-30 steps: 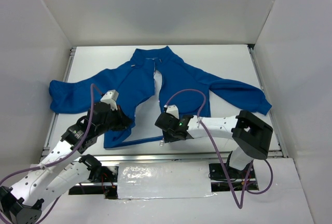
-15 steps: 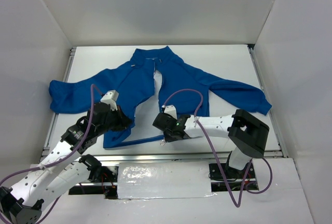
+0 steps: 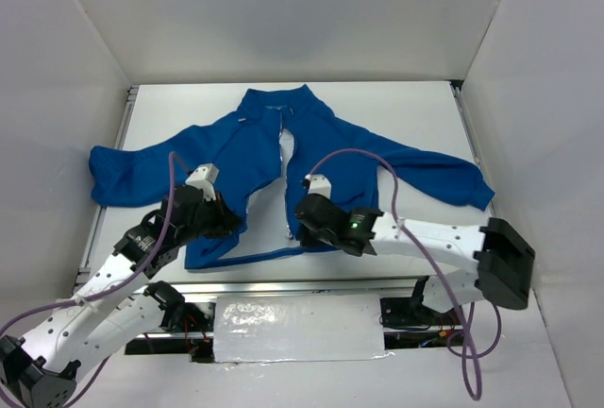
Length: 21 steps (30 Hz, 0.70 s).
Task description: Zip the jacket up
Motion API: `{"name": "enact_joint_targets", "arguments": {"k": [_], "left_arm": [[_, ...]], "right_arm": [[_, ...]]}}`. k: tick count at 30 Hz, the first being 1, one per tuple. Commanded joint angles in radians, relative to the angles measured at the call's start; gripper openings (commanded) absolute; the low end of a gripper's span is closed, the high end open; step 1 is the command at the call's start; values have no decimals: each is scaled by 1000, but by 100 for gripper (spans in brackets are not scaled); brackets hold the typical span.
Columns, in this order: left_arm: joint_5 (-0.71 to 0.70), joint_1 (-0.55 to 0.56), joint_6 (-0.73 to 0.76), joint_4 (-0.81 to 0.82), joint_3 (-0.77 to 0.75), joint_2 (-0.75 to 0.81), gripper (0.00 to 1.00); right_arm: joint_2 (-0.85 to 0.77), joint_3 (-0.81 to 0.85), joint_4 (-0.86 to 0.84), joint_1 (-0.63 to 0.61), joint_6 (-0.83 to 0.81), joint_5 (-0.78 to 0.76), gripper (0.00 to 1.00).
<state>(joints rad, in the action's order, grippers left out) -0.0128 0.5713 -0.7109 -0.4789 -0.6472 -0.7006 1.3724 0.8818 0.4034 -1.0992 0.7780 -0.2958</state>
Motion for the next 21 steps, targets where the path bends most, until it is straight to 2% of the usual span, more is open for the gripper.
{"name": "enact_joint_targets", "arguments": {"k": [1,3,7,10,14,18,21], "left_arm": [[71,4,-7,112,-2,-22,0],[102,4,-24,204,7,-42,0],[174,4,-108,432,81,-62,0],[178,6,-169,586,119,-102,0],[201,9,-199,687,132,-149,0],[194,12,-216,758,173,-160,0],[189,12,-231,793,202,-146,0]], "right_arm": [[-119,-68,-182,27,-5,41,0],[-151,-87,-216,58,12,63,0],[-261,-223,-479,73,6,138,0],[-257,-264,-595,71,3,216,0],[-204,-250,-580,71,72,164,0],[-219,-326,-702,68,168,138,0],[-184,-277,-644,68,202,115,0]]}}
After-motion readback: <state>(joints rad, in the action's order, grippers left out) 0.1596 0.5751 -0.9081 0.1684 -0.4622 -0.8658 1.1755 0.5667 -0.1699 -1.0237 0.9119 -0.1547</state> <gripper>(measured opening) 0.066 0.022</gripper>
